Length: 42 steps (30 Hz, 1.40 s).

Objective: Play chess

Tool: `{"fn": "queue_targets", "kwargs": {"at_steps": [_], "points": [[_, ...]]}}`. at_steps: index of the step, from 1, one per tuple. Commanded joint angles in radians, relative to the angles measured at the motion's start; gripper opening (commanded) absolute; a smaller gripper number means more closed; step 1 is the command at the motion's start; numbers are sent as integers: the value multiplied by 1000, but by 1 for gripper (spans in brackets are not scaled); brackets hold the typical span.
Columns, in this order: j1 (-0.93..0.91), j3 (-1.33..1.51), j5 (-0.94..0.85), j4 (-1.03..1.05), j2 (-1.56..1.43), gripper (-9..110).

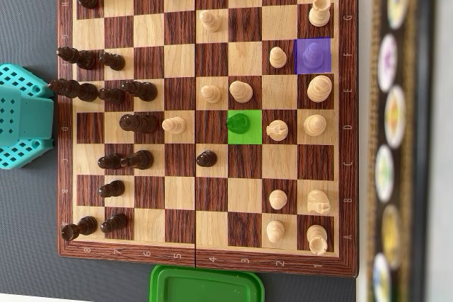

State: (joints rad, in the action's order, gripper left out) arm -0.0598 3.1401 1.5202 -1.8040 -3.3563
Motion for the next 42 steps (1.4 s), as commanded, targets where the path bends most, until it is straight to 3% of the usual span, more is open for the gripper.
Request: {"fn": "queue_targets", "kwargs": {"at_steps": [1, 11, 25, 42], "points": [[-5, 17, -2, 8, 15, 14], [-5, -41, -2, 193, 11, 14], [-6, -153, -2, 620, 11, 14], [6, -459, -2, 1585, 11, 14]]}}
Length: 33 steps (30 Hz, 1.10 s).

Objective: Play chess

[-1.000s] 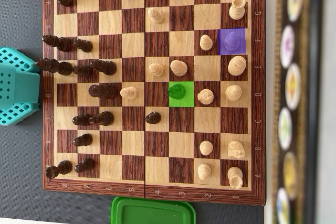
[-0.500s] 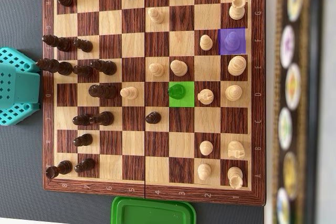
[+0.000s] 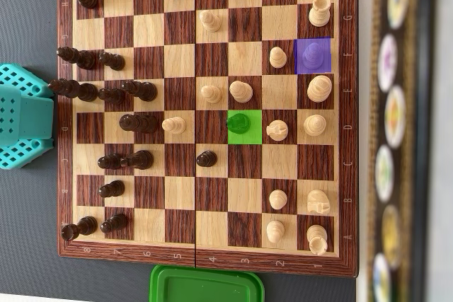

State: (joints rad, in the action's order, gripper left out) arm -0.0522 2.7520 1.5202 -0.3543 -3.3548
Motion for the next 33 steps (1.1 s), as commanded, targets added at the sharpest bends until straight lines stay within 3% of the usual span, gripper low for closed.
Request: {"fn": "queue_targets", "kwargs": {"at_steps": [1, 17, 24, 33], "points": [[-2, -89, -2, 189, 9, 14], [144, -337, 5, 1295, 21, 15], [120, -368, 8, 1450, 58, 15], [61, -578, 0, 1623, 370, 14]]}}
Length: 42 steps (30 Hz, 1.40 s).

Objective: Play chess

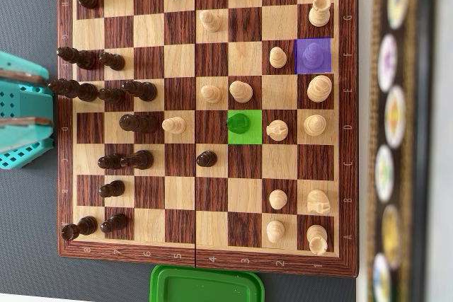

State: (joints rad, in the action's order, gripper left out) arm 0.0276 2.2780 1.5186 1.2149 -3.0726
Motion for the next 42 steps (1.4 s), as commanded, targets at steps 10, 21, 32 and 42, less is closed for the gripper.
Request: {"fn": "queue_targets", "kwargs": {"at_steps": [10, 21, 32, 42], "points": [[-55, -250, 6, 207, 353, 14], [-48, -273, 12, 199, 520, 15], [-40, -495, 3, 207, 910, 15], [12, -762, 5, 209, 1301, 15]]}}
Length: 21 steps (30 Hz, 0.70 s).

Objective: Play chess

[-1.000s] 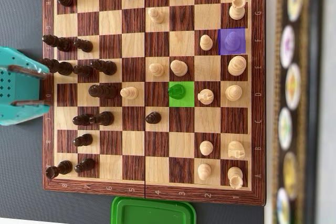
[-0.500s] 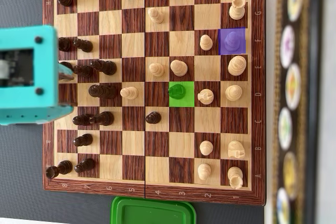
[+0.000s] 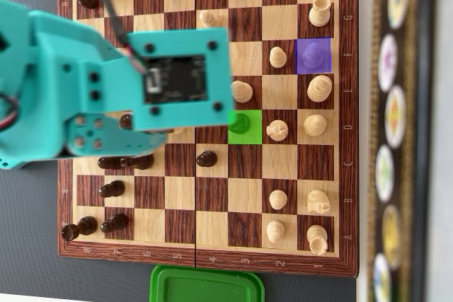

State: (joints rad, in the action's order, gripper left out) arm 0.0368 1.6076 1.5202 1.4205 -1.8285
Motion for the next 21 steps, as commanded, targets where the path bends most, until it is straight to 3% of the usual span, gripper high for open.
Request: {"fn": "queue_targets", "kwargs": {"at_steps": [1, 21], "points": [[2, -118, 3, 3, 87, 15], [-31, -253, -2, 41, 333, 15]]}}
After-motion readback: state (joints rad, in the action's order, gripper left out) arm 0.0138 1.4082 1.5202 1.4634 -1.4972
